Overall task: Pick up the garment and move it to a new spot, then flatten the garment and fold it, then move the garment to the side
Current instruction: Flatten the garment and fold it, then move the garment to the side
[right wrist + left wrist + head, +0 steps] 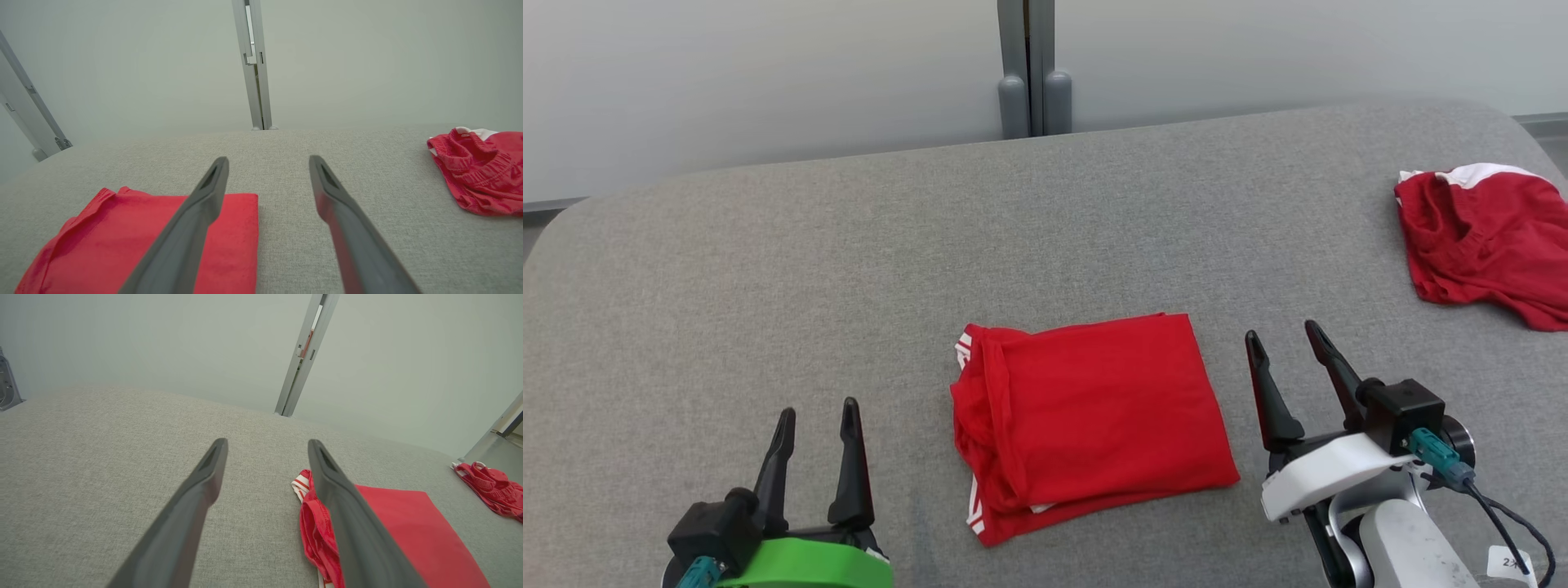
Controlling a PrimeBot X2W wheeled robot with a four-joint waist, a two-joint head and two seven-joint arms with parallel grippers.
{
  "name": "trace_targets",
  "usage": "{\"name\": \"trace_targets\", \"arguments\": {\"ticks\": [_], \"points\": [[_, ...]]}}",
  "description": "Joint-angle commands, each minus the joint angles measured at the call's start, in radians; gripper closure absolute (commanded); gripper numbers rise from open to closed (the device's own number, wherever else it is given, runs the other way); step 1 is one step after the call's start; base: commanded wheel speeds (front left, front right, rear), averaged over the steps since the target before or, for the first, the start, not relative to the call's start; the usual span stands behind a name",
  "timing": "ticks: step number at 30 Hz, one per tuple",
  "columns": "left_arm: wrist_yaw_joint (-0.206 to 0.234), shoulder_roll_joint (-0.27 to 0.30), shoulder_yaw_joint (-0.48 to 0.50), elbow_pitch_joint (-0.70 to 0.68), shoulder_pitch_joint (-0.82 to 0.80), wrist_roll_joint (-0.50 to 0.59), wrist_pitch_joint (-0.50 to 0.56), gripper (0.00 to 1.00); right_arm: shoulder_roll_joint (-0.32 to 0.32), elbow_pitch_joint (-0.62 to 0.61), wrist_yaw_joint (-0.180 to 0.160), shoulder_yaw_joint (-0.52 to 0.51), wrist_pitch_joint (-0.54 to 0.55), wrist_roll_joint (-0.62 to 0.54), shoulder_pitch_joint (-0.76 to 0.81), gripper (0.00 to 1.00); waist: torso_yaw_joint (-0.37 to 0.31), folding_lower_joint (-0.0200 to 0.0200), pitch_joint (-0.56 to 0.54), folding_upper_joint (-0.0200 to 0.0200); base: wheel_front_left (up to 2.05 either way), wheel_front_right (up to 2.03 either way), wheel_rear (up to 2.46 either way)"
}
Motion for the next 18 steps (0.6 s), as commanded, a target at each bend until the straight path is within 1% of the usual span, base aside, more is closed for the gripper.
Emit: {"name": "trace_targets", "arguments": {"ticks": [1, 7, 12, 18], "points": [[-0.009, -0.007, 0.011, 0.002, 0.017, 0.013, -0.003, 0.0, -0.002, -0.006, -0.001, -0.003, -0.003, 0.003, 0.015, 0.0, 0.0, 0.0, -0.005, 0.0, 0.0, 0.0, 0.0], [-0.033, -0.026, 0.043, 0.001, 0.023, 0.045, -0.003, 0.0, -0.002, -0.006, -0.001, -0.001, -0.003, 0.006, 0.025, 0.0, 0.004, 0.0, -0.007, 0.0, 0.0, 0.0, 0.0], [-0.047, -0.036, 0.061, 0.002, 0.023, 0.061, -0.003, 0.0, -0.002, 0.0, -0.001, -0.001, 0.001, -0.017, 0.014, 0.0, 0.006, 0.0, -0.002, 0.0, 0.0, 0.0, 0.0], [-0.056, -0.041, 0.074, -0.001, 0.018, 0.07, -0.003, 0.0, -0.002, -0.009, -0.001, -0.003, 0.043, -0.034, -0.013, 0.0, 0.014, 0.0, 0.006, 0.0, 0.0, 0.0, 0.0]]}}
